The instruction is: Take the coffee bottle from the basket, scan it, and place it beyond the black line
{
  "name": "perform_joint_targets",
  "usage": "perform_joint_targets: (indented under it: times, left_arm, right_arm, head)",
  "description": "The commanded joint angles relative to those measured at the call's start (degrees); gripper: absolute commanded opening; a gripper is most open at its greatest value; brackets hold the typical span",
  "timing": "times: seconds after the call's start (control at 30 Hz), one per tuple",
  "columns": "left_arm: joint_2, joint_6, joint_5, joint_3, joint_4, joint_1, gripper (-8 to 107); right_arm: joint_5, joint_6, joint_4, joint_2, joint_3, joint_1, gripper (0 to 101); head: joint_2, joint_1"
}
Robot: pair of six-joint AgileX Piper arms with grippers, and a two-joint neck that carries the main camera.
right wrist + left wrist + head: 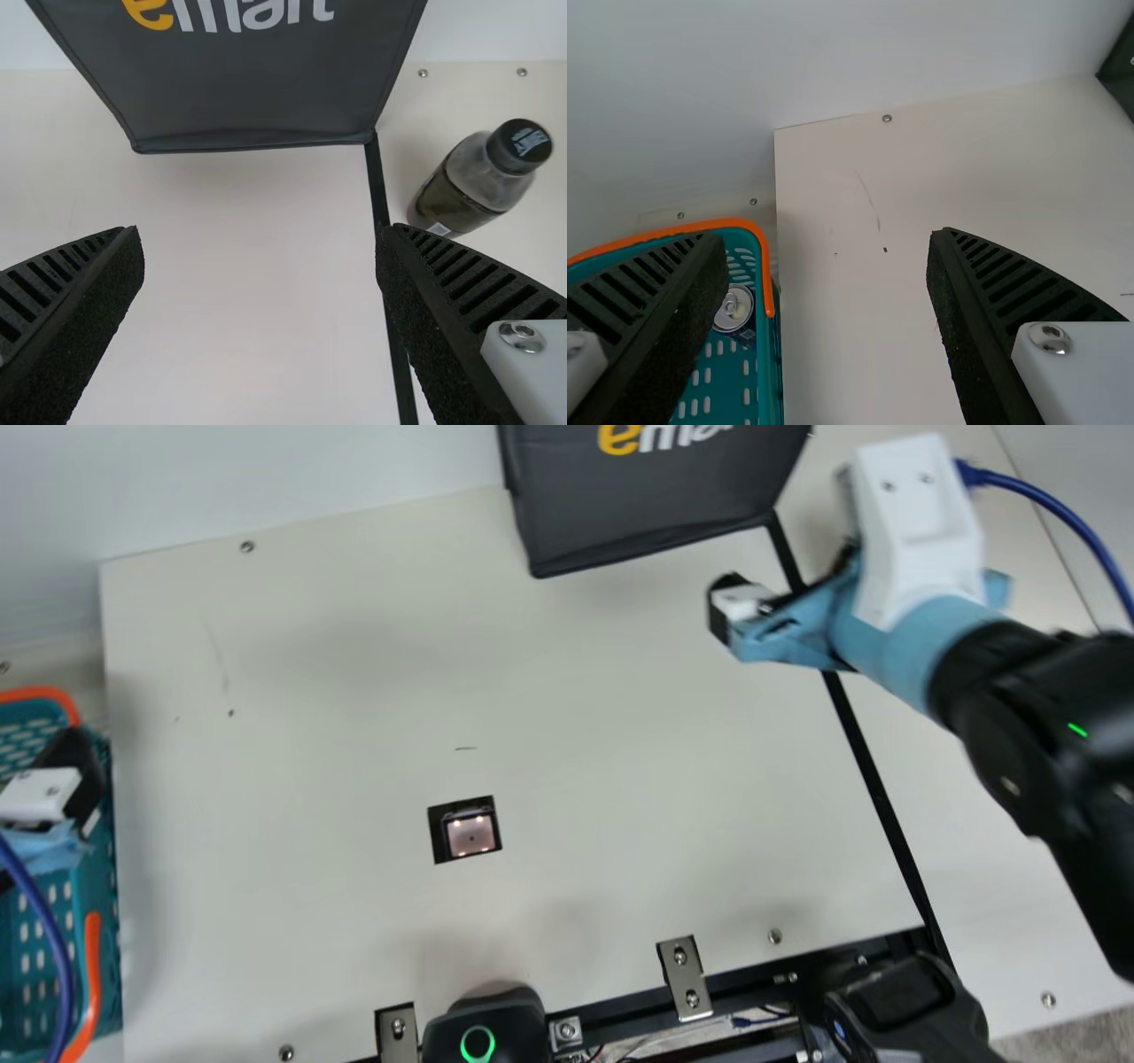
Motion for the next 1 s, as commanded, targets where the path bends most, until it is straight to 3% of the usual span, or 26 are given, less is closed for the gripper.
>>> perform_joint_targets:
  times: [0.0, 0.13, 0.5, 0.53, 0.63, 0.77, 0.97]
  left_arm:
    - [-0.58, -2.11, 2.70, -1.16, 1.02, -0.53, 90]
    - [-2.04, -5.57, 6.71, -3.41, 3.25, -1.86, 90]
    - [-6.05, -15.07, 17.72, -9.59, 9.38, -5.50, 90]
    - [-6.41, -15.94, 18.73, -10.15, 9.94, -5.83, 90]
    - [-7.51, -18.53, 21.74, -11.84, 11.61, -6.83, 90]
    - [-8.96, -21.99, 25.74, -14.09, 13.84, -8.15, 90]
    - [-9.03, -22.11, 25.64, -14.16, 13.83, -8.17, 90]
  right_arm:
    - [3.01, -2.36, 1.24, -2.59, -0.55, -1.30, 91]
    - [7.02, -5.86, 3.49, -6.42, -1.67, -3.65, 91]
    - [17.58, -15.08, 9.44, -16.52, -4.63, -9.82, 91]
    - [16.33, -14.13, 8.99, -15.54, -4.61, -9.48, 91]
    - [18.23, -15.16, 9.46, -16.89, -4.73, -9.87, 91]
    - [18.13, -15.16, 9.51, -16.88, -4.73, -9.87, 91]
    - [18.13, -15.16, 9.51, -16.88, -4.73, -9.87, 91]
  head:
    - [5.40, -1.57]
    - [10.72, -1.57]
    - [10.72, -1.57]
    - [10.72, -1.57]
    - [10.72, -1.57]
    - [10.72, -1.57]
    - [10.72, -1.57]
